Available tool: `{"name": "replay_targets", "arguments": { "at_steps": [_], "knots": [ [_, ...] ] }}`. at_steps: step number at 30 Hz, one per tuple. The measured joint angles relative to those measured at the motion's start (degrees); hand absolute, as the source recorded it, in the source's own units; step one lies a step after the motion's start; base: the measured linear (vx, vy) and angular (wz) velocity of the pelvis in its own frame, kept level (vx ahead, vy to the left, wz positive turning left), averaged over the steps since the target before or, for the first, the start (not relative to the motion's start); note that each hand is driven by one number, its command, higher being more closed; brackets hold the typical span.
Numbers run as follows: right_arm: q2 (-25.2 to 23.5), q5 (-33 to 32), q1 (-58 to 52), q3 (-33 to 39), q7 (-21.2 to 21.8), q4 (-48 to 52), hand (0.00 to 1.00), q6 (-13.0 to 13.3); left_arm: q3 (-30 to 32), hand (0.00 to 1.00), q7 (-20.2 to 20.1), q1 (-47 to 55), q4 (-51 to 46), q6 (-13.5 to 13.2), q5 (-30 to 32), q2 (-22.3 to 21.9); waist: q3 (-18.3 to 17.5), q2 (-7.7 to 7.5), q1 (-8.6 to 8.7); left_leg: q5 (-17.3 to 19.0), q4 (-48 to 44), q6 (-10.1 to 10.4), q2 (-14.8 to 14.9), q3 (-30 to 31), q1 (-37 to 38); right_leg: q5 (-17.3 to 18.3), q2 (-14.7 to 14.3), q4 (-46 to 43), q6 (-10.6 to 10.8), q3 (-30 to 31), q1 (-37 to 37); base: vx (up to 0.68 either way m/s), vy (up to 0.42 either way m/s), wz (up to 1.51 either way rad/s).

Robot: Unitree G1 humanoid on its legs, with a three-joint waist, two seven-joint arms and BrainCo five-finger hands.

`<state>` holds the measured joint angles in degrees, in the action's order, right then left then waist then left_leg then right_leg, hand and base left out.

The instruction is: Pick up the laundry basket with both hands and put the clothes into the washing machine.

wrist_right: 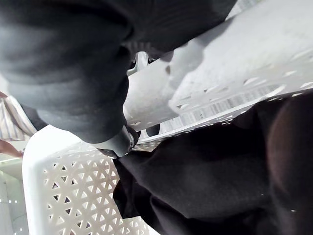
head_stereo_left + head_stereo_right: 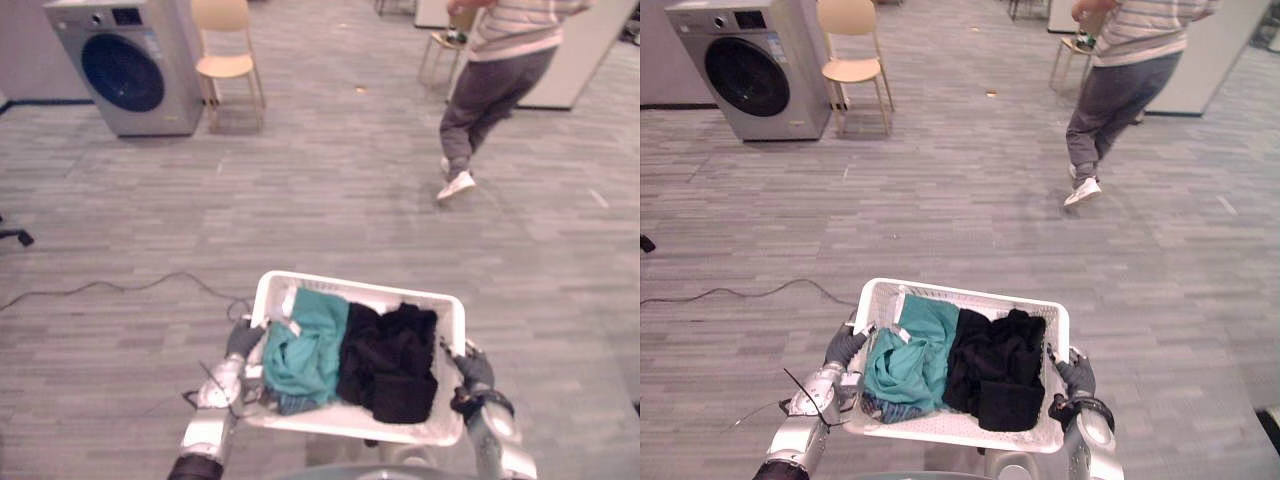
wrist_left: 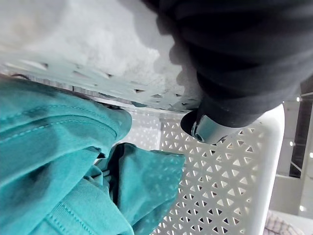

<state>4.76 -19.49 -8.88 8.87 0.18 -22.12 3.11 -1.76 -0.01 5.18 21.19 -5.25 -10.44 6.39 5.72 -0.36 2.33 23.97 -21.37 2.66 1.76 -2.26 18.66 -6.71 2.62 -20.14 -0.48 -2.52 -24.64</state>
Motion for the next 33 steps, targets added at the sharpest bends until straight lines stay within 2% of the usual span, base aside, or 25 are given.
{"name": "replay_targets", "arguments": {
  "at_steps": [1, 2, 3, 4, 5, 6, 7, 10, 12, 14, 15, 16, 18, 19, 20, 21, 22, 24, 25, 27, 28, 30, 31, 32, 33],
  "knots": [
    [1.3, -0.1, -0.5, 0.2, 0.0, 1.1, 1.0, -0.3, 0.7, 1.0, -0.2, -0.2, -0.3, 0.3, 0.1, -1.6, -0.6, 3.64, -0.03, -3.2, -15.7, 0.9, 4.6, 0.7, -6.5, 5.2, -2.2, -4.2, -0.5, -3.5, 0.7, 1.01, -0.35, 0.49],
    [2.1, -0.2, -0.3, 0.1, 0.0, 1.5, 1.0, -0.7, 1.2, 1.0, -0.8, -0.1, -0.4, 0.3, 0.0, -2.4, -0.2, 5.86, -0.08, -16.9, -31.4, 0.4, 8.0, 0.7, -13.9, 9.1, -4.6, -6.0, -2.2, -4.9, 3.2, 0.81, -0.286, 0.23],
    [2.5, -0.2, 0.0, -0.7, 0.0, 1.5, 1.0, -1.3, 2.2, 1.0, -1.0, 0.4, -0.2, 0.4, 0.1, -2.9, 0.0, 6.3, -0.48, -28.9, -35.9, 1.3, 9.2, 0.6, -16.6, 10.7, -5.9, -5.9, -3.1, -4.5, 5.1, 0.96, -0.315, -0.36],
    [2.4, -0.2, 0.2, -1.4, 0.0, 1.2, 1.0, -1.5, 3.1, 1.0, -1.3, 1.2, -0.2, 0.8, 0.1, -3.1, 0.4, 6.91, -2.24, -34.0, -49.6, 0.5, 10.4, 2.6, -24.0, 13.4, -8.6, -3.1, -5.2, -3.1, 11.6, 0.64, -0.208, -0.58],
    [2.2, -0.2, 0.2, -1.5, -0.1, 0.8, 1.0, -1.5, 3.1, 1.0, -1.3, 1.4, -0.2, 0.8, 0.1, -2.9, 0.8, 6.8, -2.91, -31.6, -53.9, 0.7, 10.1, 3.1, -26.8, 14.0, -9.3, -1.7, -6.0, -2.3, 14.6, 0.94, -0.222, -0.91],
    [2.1, -0.1, 0.6, -2.5, -0.2, 0.4, 1.0, -1.8, 3.9, 1.0, -1.3, 2.7, -0.4, 0.8, 0.1, -2.7, 2.0, 5.34, -4.53, -25.5, -57.3, -2.1, 9.0, 1.4, -32.4, 16.1, -9.8, 2.3, -7.6, 1.4, 22.0, 0.62, -0.087, -0.79],
    [2.1, 0.0, 0.8, -3.0, -0.3, 0.4, 1.0, -1.9, 4.4, 1.0, -1.3, 3.4, -0.5, 0.8, 0.0, -2.7, 2.3, 4.76, -5.04, -23.3, -56.3, -3.2, 8.8, -0.1, -34.5, 16.6, -9.8, 3.9, -8.0, 3.2, 24.8, 0.94, -0.091, -0.97],
    [2.3, 0.6, 3.3, -3.7, -0.9, 0.4, 1.0, -2.2, 4.9, 1.0, -1.1, 5.0, -2.3, -1.3, -0.4, -2.9, 2.4, 3.31, -6.81, -17.5, -36.4, -2.7, 9.0, -5.9, -42.8, 20.6, -8.5, 7.6, -7.4, 9.2, 31.3, 0.7, 0.054, -0.96],
    [3.1, 0.6, 5.0, -4.1, -1.7, 0.3, 1.0, -1.9, 5.4, 1.0, -0.8, 4.8, -2.8, -1.6, -0.9, -3.9, 2.4, 3.53, -6.71, -19.0, -6.4, -0.4, 8.8, -12.1, -41.8, 24.4, -6.4, 8.3, -5.8, 11.1, 36.8, 0.81, 0.171, -0.63],
    [4.0, 0.6, 4.0, -3.9, -2.6, 0.3, 1.0, -1.2, 4.8, 1.0, -0.3, 5.3, -2.8, -1.3, -0.7, -5.0, 1.8, 4.73, -6.38, -21.0, 9.4, 2.2, 8.2, -14.4, -41.0, 25.6, -5.7, 7.4, -5.0, 11.3, 41.5, 1.0, 0.311, -0.37],
    [3.0, 0.8, 3.8, -3.8, -3.1, -0.2, 1.0, -1.3, 4.1, 1.0, 0.3, 5.3, -2.5, -1.1, -0.7, -3.6, 1.3, 3.0, -6.82, -27.2, 6.6, -0.7, 6.4, -14.9, -40.9, 26.8, -3.9, 4.6, -4.3, 13.4, 43.3, 0.93, 0.341, -0.25],
    [2.2, 1.2, 3.6, -3.9, -3.5, -0.1, 1.0, -1.3, 4.1, 1.0, 0.5, 5.3, -2.5, -0.7, -0.7, -3.1, 0.7, 1.04, -6.47, -28.2, 4.5, -2.0, 5.5, -15.6, -41.3, 26.5, -2.2, 2.6, -3.4, 13.9, 43.0, 0.95, 0.356, -0.09],
    [1.9, 1.2, 3.3, -3.0, -3.7, -0.1, 1.0, -1.3, 3.3, 1.0, 0.7, 5.1, -2.9, -0.2, -0.7, -2.8, -0.9, -1.77, -6.51, -24.5, -5.9, -12.5, 3.1, -16.8, -42.8, 18.4, 0.3, -8.8, 7.3, 15.7, 39.8, 0.98, 0.365, 0.08],
    [1.7, 1.2, 3.2, -2.9, -3.7, -0.2, 1.0, -1.3, 3.2, 1.0, 0.9, 5.1, -2.9, -0.2, -0.7, -2.6, -1.4, -2.39, -6.46, -22.8, -7.8, -15.1, 2.4, -16.8, -42.4, 14.3, 0.4, -12.5, 10.4, 16.1, 38.6, 0.98, 0.355, 0.26],
    [0.9, 1.2, 3.0, -2.5, -3.6, -1.2, 1.0, -1.1, 2.1, 1.0, 1.4, 4.9, -2.9, 0.0, -0.7, -1.5, -2.4, -3.95, -6.15, -19.0, -7.6, -15.5, -0.2, -16.4, -39.4, 4.1, 0.4, -20.1, 16.5, 17.0, 36.0, 1.08, 0.304, 0.39],
    [0.2, 1.2, 2.8, -1.9, -3.7, -1.9, 1.0, -1.0, 1.0, 1.0, 1.5, 4.5, -3.0, 0.1, -0.6, -0.7, -2.8, -4.93, -6.25, -17.0, -6.4, -15.3, -2.1, -16.4, -35.5, -2.3, 0.8, -29.9, 16.6, 17.0, 31.6, 1.0, 0.253, 0.3],
    [0.2, 1.2, 3.2, -2.0, -3.7, -1.9, 1.0, -1.0, 1.2, 1.0, 1.8, 4.5, -3.1, 0.1, -0.6, -0.8, -2.7, -4.8, -6.46, -16.5, -6.1, -14.7, -2.5, -16.8, -33.4, -2.1, 1.5, -36.4, 16.5, 15.6, 28.4, 0.86, 0.165, -0.04],
    [0.2, 1.1, 3.5, -2.3, -3.7, -1.7, 1.0, -1.1, 1.4, 1.0, 2.8, 4.7, -3.3, 0.3, -0.4, -1.0, -1.7, -2.32, -6.48, -15.9, -2.2, -13.8, -3.0, -15.9, -24.0, 4.5, 3.4, -49.0, 14.7, 9.2, 21.8, 0.56, 0.086, -0.17],
    [0.1, 1.0, 1.4, -2.2, -4.0, -0.2, 1.0, -0.8, 0.7, 1.0, 2.7, 4.8, -3.7, 0.5, 0.0, -0.9, -1.7, 1.24, -6.17, -15.9, 4.0, -13.3, -1.9, -14.0, -14.6, 14.4, 3.7, -48.2, 7.8, 1.9, 16.6, 0.52, 0.07, -0.08],
    [-0.4, 0.9, 1.0, -2.2, -4.3, 1.5, 1.0, -0.2, 0.6, 1.0, 2.8, 4.4, -4.5, 0.3, 0.0, -0.6, -1.9, 1.9, -5.84, -16.7, 6.6, -12.0, -2.0, -14.3, -11.4, 18.6, 4.5, -41.1, 6.3, -1.5, 13.3, 0.47, 0.033, 0.09],
    [-1.0, 0.9, 1.0, -1.9, -4.9, 3.4, 1.0, 0.8, 0.6, 1.0, 2.7, 2.4, -5.0, -0.2, 0.0, -0.5, -1.7, 0.79, -4.52, -14.9, 6.7, -8.2, -2.1, -13.0, -8.9, 20.1, 4.1, -25.5, 5.2, -2.3, 9.1, 0.47, -0.046, 0.39],
    [-1.4, 0.8, 1.0, -1.5, -5.4, 3.4, 1.0, 1.0, 0.4, 1.0, 2.6, 1.6, -4.8, -0.1, 0.0, -0.4, -2.1, -0.58, -3.75, -13.1, 5.1, -5.6, -2.2, -11.7, -8.4, 17.9, 3.1, -12.8, 4.4, 0.1, 8.5, 0.44, -0.108, 0.54],
    [-1.7, 0.6, 0.6, -1.5, -5.7, 3.5, 1.0, 1.1, 0.2, 1.0, 2.5, 1.7, -5.0, -0.1, 0.0, 0.1, -2.4, -2.82, -3.22, -11.9, 2.6, -3.8, -3.2, -11.1, -8.5, 9.9, 2.9, -2.4, 3.2, 3.0, 9.5, 0.52, -0.204, 0.66],
    [-1.7, 0.3, -0.2, -1.8, -5.9, 3.5, 1.0, 1.3, 0.2, 1.0, 2.6, 1.6, -4.1, -0.1, 0.0, 0.2, -2.8, -5.42, -3.3, -9.8, -1.3, -1.0, -4.5, -9.6, -8.2, 4.1, 4.1, -0.6, 2.8, 4.1, 10.2, 0.62, -0.217, 0.34],
    [-0.6, 0.4, -0.1, -1.8, -6.5, 3.2, 1.0, 0.8, 0.4, 1.0, 2.7, 1.6, -2.2, 0.3, 0.1, -2.0, -2.9, -2.4, -4.63, -9.2, -5.1, 0.0, -1.2, -8.7, -8.3, 4.7, 2.1, 0.8, 1.9, 3.2, 12.5, 0.51, -0.162, 0.14]
  ]
}}
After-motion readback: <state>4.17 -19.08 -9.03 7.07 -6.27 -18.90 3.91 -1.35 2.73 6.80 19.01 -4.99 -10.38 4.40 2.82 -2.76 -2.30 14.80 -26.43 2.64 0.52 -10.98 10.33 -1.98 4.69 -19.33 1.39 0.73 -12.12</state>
